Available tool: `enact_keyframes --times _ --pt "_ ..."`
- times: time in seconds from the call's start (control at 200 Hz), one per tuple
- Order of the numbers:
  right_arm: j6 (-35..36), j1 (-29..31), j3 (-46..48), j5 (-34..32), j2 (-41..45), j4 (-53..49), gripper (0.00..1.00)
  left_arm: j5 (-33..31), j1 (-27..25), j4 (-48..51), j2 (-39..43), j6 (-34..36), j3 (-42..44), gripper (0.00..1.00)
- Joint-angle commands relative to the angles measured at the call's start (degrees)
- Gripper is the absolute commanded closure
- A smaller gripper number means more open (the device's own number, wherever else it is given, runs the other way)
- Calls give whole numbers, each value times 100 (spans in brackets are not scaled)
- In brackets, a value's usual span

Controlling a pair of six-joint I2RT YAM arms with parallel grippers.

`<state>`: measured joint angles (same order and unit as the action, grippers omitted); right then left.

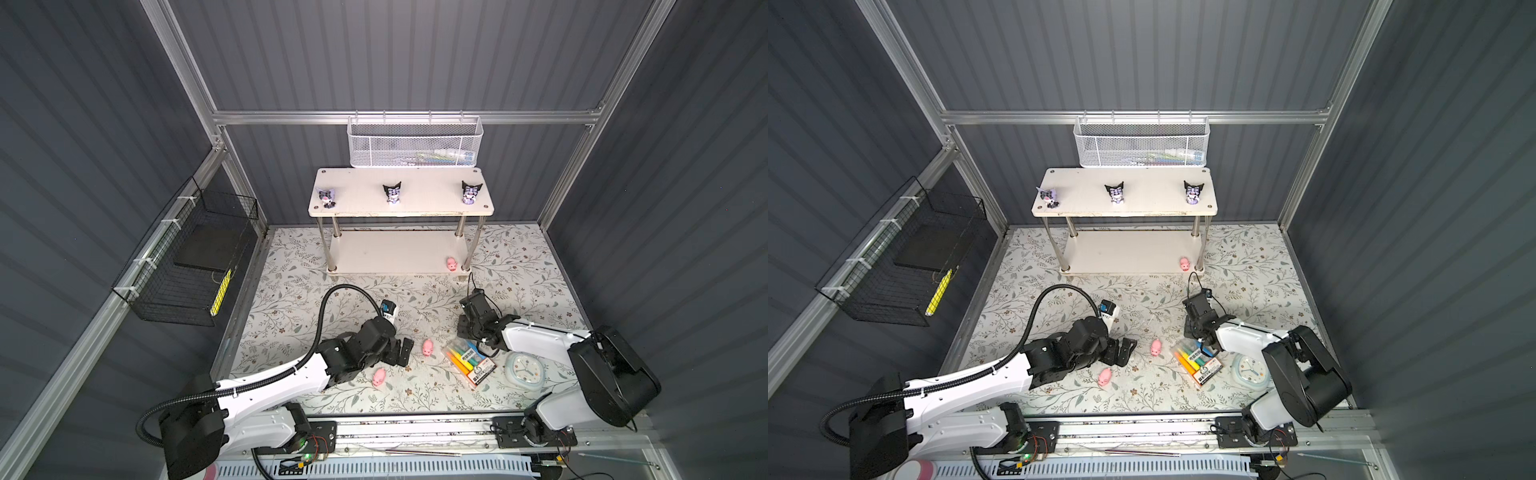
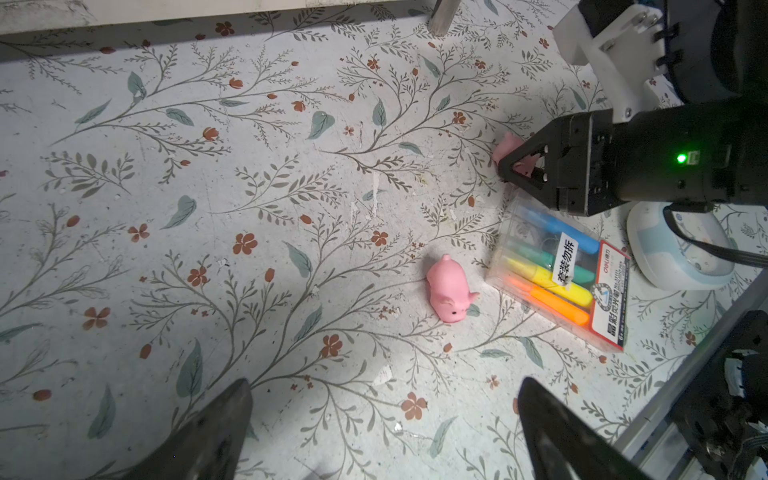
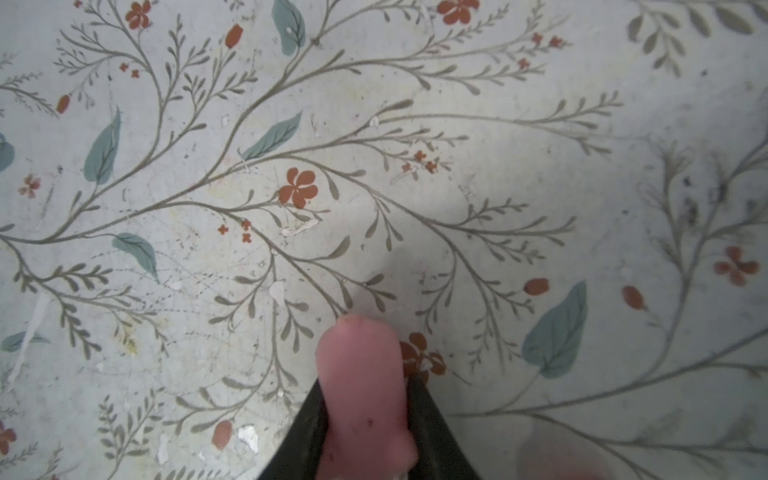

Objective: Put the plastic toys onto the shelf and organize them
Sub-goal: 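Grasp the pink pig beside the marker pack with the right gripper, then carry the pink pig to the lower shelf beside the first pig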

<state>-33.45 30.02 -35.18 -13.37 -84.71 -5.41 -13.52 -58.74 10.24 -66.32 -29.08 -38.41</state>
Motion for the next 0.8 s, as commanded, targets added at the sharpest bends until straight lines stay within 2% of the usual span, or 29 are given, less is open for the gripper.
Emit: enact_keyframes --times 0.0,0.35,0.545,0.685,0.796 --pt "108 -17 -163 1 -50 -109 73 -142 -15 75 98 122 -123 0" --pt "240 -10 -703 80 7 -466 76 -588 -6 197 262 242 -93 0" --pt "418 2 -1411 190 -54 -714 76 -863 31 328 460 403 -103 0" --pt "601 -6 -1999 298 -331 -781 75 -506 324 323 505 464 -155 0" --pt "788 -5 -2509 382 -686 -781 75 -7 814 214 492 543 -173 0"
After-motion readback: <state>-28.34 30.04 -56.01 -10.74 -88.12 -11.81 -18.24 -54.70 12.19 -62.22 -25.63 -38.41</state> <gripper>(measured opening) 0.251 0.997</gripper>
